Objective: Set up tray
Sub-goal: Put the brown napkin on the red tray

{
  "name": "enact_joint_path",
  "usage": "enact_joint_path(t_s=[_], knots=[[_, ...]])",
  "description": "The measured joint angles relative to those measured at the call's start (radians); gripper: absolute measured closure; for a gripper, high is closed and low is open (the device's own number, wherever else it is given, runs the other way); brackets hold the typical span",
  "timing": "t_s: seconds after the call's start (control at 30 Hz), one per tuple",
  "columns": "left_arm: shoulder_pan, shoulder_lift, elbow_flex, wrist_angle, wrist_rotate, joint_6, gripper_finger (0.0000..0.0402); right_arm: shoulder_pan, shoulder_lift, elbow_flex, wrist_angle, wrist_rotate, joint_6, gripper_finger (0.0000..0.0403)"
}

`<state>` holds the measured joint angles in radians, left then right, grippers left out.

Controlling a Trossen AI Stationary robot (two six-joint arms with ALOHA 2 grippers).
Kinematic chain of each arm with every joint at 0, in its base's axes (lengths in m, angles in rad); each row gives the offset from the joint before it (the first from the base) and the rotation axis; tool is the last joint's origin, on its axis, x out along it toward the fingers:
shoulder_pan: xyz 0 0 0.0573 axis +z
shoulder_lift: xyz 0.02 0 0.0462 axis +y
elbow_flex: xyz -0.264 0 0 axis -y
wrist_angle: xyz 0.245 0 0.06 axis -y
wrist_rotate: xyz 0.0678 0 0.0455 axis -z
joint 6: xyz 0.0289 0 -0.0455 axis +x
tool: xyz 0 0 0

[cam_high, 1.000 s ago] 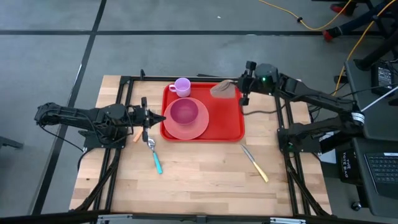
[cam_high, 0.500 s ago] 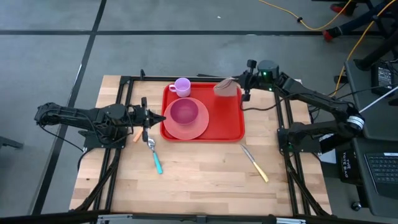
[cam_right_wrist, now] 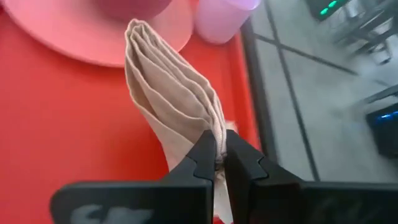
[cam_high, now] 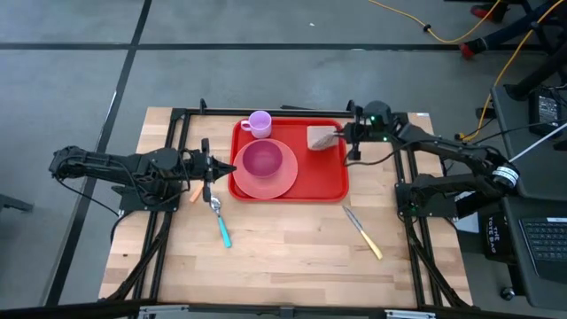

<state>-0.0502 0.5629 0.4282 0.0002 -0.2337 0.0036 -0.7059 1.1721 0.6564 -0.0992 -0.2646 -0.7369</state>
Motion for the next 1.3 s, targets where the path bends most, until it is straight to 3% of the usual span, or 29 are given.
enact_joint_path(t_s=[0.23, 0.57, 0.87, 1.3], knots=[[0.0, 0.0, 0.0, 0.0, 0.0, -0.001, 0.0396, 0.003, 0.0, -0.087, 0.053, -0.044, 0.054, 0.0385], [0.0, 0.0, 0.0, 0.0, 0.0, -0.001, 0.0399, 0.062, 0.0, -0.108, 0.054, -0.078, 0.105, 0.0385], [0.0, 0.001, 0.0, 0.0, 0.0, -0.001, 0.04, 0.14, 0.0, -0.108, -0.037, 0.001, 0.107, 0.0385], [0.0, 0.001, 0.0, -0.004, 0.026, -0.008, 0.04, 0.211, 0.0, -0.108, -0.092, 0.001, 0.132, 0.038]])
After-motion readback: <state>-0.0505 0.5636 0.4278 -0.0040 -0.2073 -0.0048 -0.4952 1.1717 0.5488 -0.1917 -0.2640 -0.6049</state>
